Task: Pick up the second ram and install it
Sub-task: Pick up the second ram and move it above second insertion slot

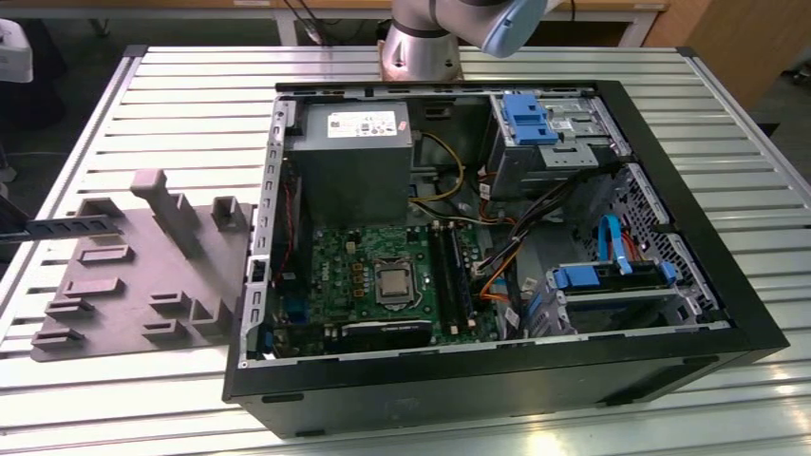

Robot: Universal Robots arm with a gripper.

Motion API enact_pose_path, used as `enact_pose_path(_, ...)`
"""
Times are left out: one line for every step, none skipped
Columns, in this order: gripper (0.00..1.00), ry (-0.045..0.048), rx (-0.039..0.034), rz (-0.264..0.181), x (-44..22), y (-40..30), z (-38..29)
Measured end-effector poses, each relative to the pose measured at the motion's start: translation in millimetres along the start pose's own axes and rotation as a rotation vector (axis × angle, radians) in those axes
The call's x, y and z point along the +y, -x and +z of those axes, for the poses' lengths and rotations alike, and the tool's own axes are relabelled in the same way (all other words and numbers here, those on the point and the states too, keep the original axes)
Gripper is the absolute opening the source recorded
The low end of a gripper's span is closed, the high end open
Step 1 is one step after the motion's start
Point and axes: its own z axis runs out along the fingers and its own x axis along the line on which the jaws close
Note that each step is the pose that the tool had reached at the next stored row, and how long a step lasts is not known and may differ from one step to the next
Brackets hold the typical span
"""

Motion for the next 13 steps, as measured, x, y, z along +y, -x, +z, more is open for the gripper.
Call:
enact_pose_path(0.11,0.0000,0.0001,0.000,0.0,0.0,-0.5)
enact_pose_path(0.11,-0.0002,0.0000,0.000,0.0,0.0,-1.0)
enact_pose_path(0.11,-0.0004,0.0000,0.000,0.0,0.0,-1.4)
enact_pose_path(0.11,-0.0007,0.0001,0.000,0.0,0.1,-3.0)
enact_pose_path(0.11,-0.0010,0.0001,0.000,0.0,0.1,-4.0)
enact_pose_path(0.11,-0.0013,0.0000,0.000,0.0,0.1,-4.5)
enact_pose_path(0.11,-0.0015,0.0000,0.000,0.0,0.2,-5.1)
enact_pose_path(0.11,-0.0017,0.0000,0.000,0.0,0.2,-5.5)
enact_pose_path(0.11,-0.0018,0.0001,0.000,0.0,0.2,-6.1)
enact_pose_path(0.11,-0.0022,0.0001,0.000,0.0,0.2,-6.6)
enact_pose_path(0.11,-0.0026,0.0001,0.000,0.0,0.2,-7.1)
enact_pose_path(0.11,-0.0027,0.0001,0.000,0.0,0.3,-7.6)
enact_pose_path(0.11,-0.0028,0.0001,0.000,0.0,0.3,-8.0)
